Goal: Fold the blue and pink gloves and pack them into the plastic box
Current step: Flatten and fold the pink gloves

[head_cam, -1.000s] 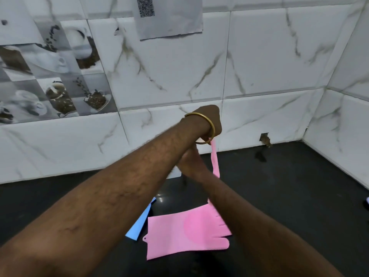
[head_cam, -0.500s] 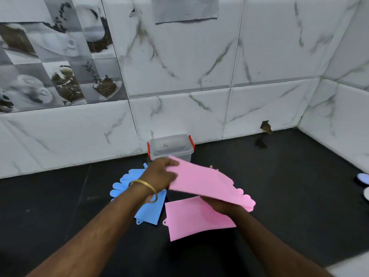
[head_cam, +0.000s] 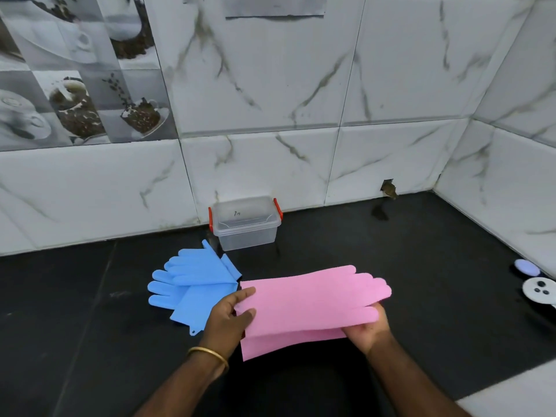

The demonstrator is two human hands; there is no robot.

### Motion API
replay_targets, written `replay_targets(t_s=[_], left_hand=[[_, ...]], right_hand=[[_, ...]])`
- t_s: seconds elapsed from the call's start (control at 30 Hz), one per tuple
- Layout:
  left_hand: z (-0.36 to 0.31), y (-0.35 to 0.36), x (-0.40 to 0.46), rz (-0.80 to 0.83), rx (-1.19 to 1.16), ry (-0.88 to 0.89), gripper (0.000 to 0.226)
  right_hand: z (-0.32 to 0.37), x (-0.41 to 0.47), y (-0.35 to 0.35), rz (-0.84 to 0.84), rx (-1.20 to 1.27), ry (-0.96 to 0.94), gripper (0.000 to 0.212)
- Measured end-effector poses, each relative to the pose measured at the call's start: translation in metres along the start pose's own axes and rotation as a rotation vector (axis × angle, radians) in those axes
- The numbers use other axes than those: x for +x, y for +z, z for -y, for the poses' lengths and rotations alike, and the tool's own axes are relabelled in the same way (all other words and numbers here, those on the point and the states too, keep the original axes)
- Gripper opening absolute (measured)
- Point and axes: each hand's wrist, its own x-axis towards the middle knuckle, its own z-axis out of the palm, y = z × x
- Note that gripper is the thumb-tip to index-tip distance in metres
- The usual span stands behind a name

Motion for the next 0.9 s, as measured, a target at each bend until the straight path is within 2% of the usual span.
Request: replay_targets(t_s=[0.07,0.1,0.17,0.2,0.23,0.4,0.6,0.9], left_hand=[[0.007,0.000,0.002,0.007,-0.040,-0.028,0.032],[0.010,0.001,0.003,0.010,-0.045,-0.040,0.032],[0.015,0.003,0.004,0.017,-0.037,-0.062,0.032],[0.017,0.005,0.005,0.024,-0.036,-0.075,0.032],[0.019,0.006,0.004,0.032,-0.033,-0.088,0.033],[0.031,0.007,0.006,0.046,0.122,-0.096,0.046],[0.041,0.005,0.009,0.081,0.186,-0.074,0.058],[0.052,0.003,0.014,0.022,0.226,-0.079,0.060]], right_hand=[[0.009,0.009,-0.003,-0.004,0.104,0.013,0.031],[0.014,0.012,-0.005,-0.002,0.080,-0.009,0.041],[0.020,0.018,-0.010,0.042,-0.016,-0.048,0.077],[0.021,0.019,-0.010,0.080,-0.048,-0.039,0.088],[0.021,0.020,-0.007,0.095,-0.102,-0.046,0.089],[0.022,0.030,-0.008,0.097,-0.318,-0.038,0.046],[0.020,0.036,-0.013,0.119,-0.323,0.017,0.046],[0.017,0.043,-0.015,0.106,-0.346,0.041,0.044]])
